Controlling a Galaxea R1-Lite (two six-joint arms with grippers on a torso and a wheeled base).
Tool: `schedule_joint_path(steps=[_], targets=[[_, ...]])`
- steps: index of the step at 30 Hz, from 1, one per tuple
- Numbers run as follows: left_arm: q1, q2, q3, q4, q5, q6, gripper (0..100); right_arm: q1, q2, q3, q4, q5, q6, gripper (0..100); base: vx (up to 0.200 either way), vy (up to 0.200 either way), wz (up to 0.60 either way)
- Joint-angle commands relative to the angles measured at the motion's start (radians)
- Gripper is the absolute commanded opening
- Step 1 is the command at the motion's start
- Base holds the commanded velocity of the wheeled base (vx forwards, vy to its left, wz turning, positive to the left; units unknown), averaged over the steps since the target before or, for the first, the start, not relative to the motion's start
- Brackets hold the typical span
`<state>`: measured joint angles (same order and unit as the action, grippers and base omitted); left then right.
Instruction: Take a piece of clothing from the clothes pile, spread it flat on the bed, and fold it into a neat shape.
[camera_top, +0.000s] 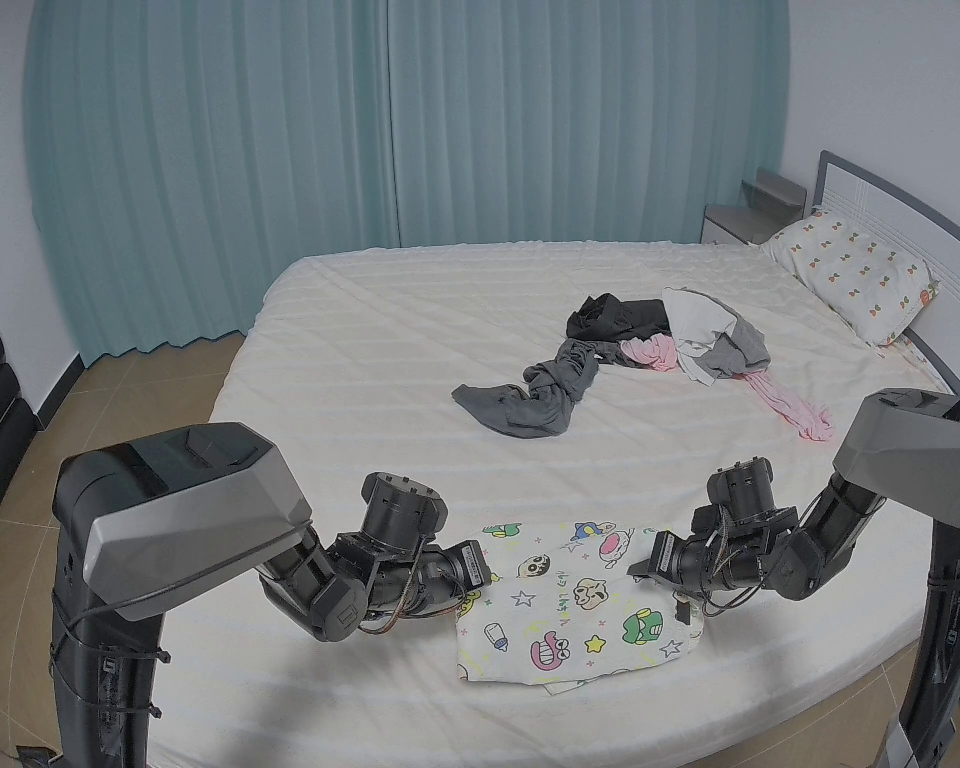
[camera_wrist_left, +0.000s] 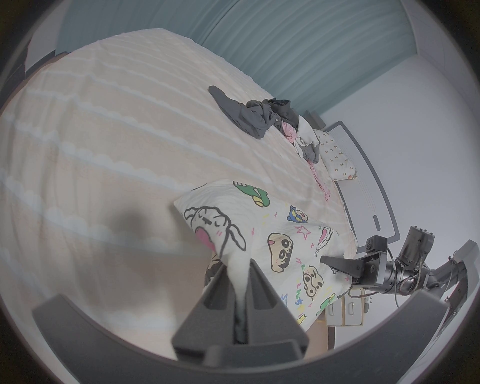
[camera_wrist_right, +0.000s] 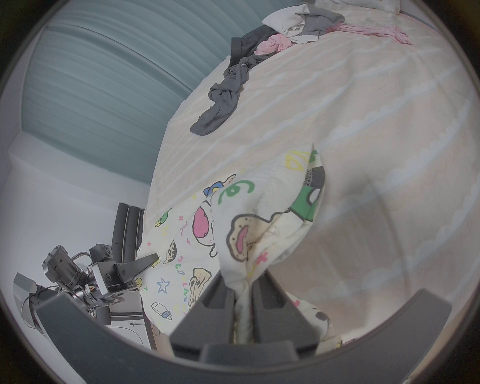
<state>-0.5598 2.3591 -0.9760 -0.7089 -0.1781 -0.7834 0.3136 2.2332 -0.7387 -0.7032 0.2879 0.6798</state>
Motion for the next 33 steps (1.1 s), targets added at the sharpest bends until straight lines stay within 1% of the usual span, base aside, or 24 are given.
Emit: schedule_joint_path(steps=[1,23,29,33], targets=[[0.000,-0.001,0.000,-0.001,0.000,0.000,0,0.001,-0.006,0.001,-0.001,0.001,0.000,0,0.000,-0.200,0.00],[0.000,0.008,-0.003,-0.001,-0.001,0.000,0,-0.004,-0.010,-0.002,-0.002,-0.001,0.000,0,0.000,-0.200,0.00],[-0.002,0.008,-0.003,-0.001,0.003,0.006,0,0.001,0.011,-0.007,-0.002,-0.006,-0.013,0,0.000,0.000,0.00],[-0.003,0.011,-0.001,-0.001,0.026,0.007,0,0.004,0.022,-0.008,-0.002,-0.012,-0.016,0,0.000,0.000,0.00]])
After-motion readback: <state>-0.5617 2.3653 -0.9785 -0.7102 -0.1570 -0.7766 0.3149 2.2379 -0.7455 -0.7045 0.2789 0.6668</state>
